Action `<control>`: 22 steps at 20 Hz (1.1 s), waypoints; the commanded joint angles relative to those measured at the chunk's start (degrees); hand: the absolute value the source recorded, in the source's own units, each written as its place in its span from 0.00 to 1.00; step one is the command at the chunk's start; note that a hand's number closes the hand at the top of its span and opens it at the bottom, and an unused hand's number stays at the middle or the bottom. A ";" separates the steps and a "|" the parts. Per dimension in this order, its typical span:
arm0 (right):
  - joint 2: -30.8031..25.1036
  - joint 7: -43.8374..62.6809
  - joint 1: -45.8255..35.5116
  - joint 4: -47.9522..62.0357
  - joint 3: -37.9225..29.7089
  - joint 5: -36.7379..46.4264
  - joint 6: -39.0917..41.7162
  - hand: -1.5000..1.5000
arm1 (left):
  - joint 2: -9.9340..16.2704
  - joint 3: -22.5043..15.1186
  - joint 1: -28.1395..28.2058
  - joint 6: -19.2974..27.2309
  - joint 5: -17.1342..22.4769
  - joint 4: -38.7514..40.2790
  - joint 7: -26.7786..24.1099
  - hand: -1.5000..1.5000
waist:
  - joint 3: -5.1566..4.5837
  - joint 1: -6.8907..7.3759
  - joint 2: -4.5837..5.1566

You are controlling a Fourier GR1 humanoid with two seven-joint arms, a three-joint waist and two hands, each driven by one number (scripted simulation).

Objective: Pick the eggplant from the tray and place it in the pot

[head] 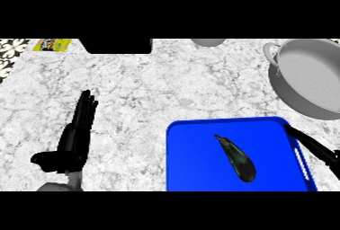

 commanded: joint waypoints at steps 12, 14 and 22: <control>12.71 18.25 -7.86 3.84 9.41 14.78 6.02 0.00 | -1.44 2.23 4.27 -3.87 -0.84 -0.96 -2.44 0.50 | 0.08 -0.09 -0.01; 16.36 14.00 -11.94 12.55 10.91 17.44 5.80 0.00 | -2.92 2.10 -1.01 -1.68 -2.08 -0.59 1.92 0.50 | 0.10 -0.02 0.06; 19.43 8.10 -8.63 15.38 7.30 23.22 7.03 0.00 | -2.02 5.37 1.19 -4.91 -2.40 -3.21 2.32 0.50 | 0.10 -0.11 -0.02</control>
